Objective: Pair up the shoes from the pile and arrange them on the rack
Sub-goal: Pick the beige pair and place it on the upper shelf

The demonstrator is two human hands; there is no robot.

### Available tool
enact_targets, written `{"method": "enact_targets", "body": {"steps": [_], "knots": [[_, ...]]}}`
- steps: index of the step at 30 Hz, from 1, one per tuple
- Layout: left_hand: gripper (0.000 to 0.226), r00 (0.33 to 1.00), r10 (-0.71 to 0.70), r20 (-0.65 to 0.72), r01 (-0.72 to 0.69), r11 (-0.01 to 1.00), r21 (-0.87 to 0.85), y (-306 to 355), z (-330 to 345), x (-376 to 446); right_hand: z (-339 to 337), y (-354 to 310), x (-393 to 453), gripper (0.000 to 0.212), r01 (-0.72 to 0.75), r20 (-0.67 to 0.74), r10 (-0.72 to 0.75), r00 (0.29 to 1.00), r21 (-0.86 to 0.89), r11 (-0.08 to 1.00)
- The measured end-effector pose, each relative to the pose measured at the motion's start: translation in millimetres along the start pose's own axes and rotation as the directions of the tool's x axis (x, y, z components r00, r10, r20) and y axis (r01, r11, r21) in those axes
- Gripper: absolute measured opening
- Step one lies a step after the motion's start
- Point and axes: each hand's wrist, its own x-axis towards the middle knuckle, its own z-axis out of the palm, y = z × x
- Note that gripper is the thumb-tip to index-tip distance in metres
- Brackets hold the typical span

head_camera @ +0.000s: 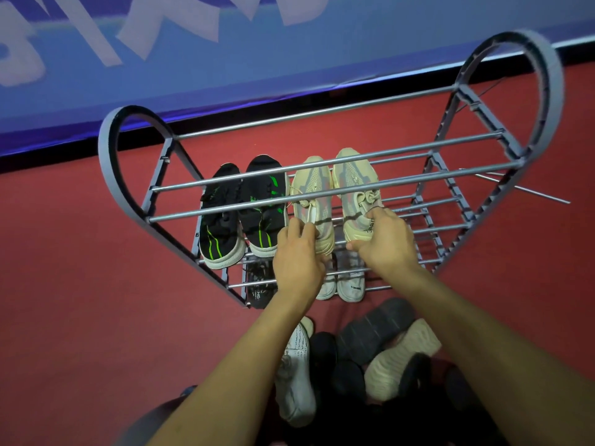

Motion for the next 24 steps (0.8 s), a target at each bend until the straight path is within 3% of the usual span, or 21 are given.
{"method": "enact_targets", "body": {"steps": [10,15,19,22,24], "knots": [[0.037,0.996,0.000,-0.089,-0.006,0.998,-0.070,-1.7,4.3,0.3,-2.2,6.5,3.0,0.068,0.011,0.000,-0.011,1.000,0.018,1.000],[0.051,0.994,0.063,-0.086,-0.063,0.998,0.006,-9.0,9.1,0.1,-2.1,12.3,-6.2,0.078,0.165,0.123,-0.165,0.979,0.013,0.986],[0.058,0.994,0.085,-0.074,-0.100,0.972,-0.213,-13.1,6.5,-11.2,-7.1,21.8,-14.8,0.090,0.142,0.139,-0.155,0.978,0.099,0.985],[0.051,0.988,0.063,-0.142,-0.105,0.944,-0.313,-16.6,3.3,-24.2,-3.5,23.0,-24.0,0.087,0.122,0.140,-0.142,0.980,0.143,0.982],[0.034,0.978,0.058,-0.198,-0.107,0.964,-0.245,-14.0,1.8,-36.6,-1.6,22.1,-33.2,0.076,0.123,0.147,-0.139,0.979,0.107,0.987]]}}
